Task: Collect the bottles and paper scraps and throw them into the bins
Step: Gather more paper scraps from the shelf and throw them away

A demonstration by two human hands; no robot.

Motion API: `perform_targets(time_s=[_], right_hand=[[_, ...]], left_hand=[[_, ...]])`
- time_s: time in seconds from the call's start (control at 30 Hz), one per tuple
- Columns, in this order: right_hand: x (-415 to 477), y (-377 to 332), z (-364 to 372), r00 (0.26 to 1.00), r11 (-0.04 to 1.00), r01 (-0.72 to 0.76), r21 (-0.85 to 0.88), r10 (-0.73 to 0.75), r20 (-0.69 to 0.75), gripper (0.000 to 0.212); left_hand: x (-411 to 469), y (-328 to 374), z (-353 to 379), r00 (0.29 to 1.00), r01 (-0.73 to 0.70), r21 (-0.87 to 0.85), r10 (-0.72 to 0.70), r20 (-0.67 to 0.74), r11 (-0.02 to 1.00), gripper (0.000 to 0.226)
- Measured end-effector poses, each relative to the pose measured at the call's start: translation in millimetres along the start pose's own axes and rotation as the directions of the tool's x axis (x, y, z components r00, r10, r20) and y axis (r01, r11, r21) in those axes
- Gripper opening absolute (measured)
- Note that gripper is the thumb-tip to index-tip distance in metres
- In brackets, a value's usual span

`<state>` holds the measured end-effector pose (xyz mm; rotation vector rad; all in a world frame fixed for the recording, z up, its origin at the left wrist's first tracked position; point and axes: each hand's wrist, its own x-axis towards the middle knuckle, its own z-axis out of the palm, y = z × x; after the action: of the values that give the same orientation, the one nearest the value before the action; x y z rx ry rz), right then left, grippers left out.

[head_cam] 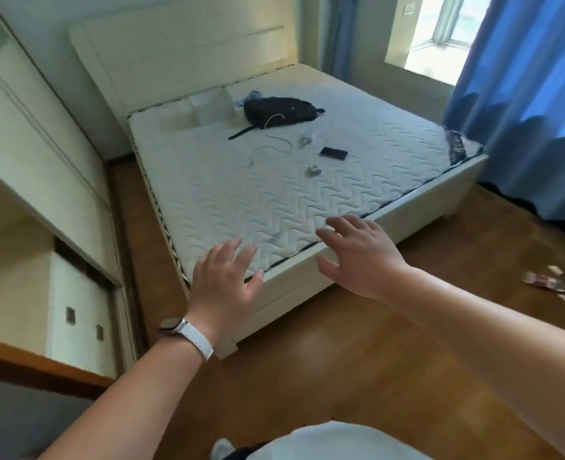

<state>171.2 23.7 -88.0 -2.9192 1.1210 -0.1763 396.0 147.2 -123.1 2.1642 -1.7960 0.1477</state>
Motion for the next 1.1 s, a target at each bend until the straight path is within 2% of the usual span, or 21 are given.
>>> perform_targets(time_s=[0.2,0.43,0.77,0.93,1.1], right_hand=[[-47,81,-9,0.977,0.977,-0.211,-0.026,0.211,-0.020,0.054],[-91,147,1,0.889,0.891,-0.453,-0.015,0.451,-0.075,0.054],[-92,258,9,0.713,0.709,-0.701,-0.076,0.698,-0.066,0.055],[-78,323,-8,0.638,0.625,-0.770,-0.131,0.760,-0.121,0.053],[-75,375,-18,0.510,0.485,-0.857,-0.172,0.845,-0.160,0.050]], left_hand=[[55,80,20,0.970,-0.242,-0.040,0.240,-0.030,0.970,0.045],[112,159,61,0.907,-0.415,-0.119,0.421,0.026,0.902,0.043],[234,253,139,0.732,-0.644,-0.179,0.667,0.142,0.744,0.051],[311,301,166,0.633,-0.726,-0.255,0.766,0.116,0.639,0.053],[376,356,188,0.525,-0.806,-0.273,0.847,0.079,0.525,0.052]])
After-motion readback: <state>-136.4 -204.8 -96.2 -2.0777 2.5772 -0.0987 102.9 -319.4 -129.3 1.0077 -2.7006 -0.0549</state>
